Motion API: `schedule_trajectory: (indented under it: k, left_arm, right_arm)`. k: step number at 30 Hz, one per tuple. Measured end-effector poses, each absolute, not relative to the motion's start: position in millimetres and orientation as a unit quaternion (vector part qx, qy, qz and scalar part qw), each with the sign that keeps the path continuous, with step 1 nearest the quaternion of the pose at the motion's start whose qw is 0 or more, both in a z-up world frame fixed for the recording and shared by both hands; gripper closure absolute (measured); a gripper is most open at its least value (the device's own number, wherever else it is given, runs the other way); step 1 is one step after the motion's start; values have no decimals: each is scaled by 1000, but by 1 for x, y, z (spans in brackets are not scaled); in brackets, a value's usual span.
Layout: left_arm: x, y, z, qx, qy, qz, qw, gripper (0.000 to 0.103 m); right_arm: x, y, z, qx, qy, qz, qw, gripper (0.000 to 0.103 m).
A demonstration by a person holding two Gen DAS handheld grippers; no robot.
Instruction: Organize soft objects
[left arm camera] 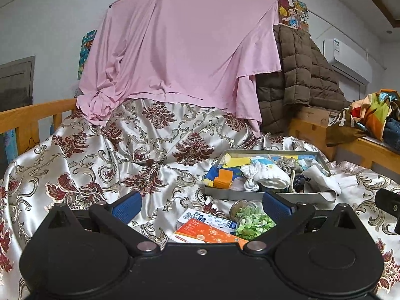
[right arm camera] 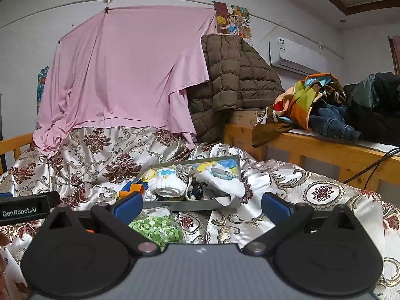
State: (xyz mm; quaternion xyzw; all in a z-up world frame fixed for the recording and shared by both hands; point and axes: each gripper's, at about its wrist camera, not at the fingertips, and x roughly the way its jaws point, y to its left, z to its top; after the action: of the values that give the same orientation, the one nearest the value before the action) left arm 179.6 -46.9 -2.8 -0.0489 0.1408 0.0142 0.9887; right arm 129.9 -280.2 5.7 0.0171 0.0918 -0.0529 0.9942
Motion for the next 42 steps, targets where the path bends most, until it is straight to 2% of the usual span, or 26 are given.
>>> schedule_trajectory:
  k: [25,42]
  left_arm:
    - [179,-45,-44,-15,184,21,983,1]
    - [179,-46,-54,-5,195,12,981,1]
  right_arm:
    - [142,-283,-40,25,152,-55,987,0]
    - [147,-280,-51,27,170,-46,984,0]
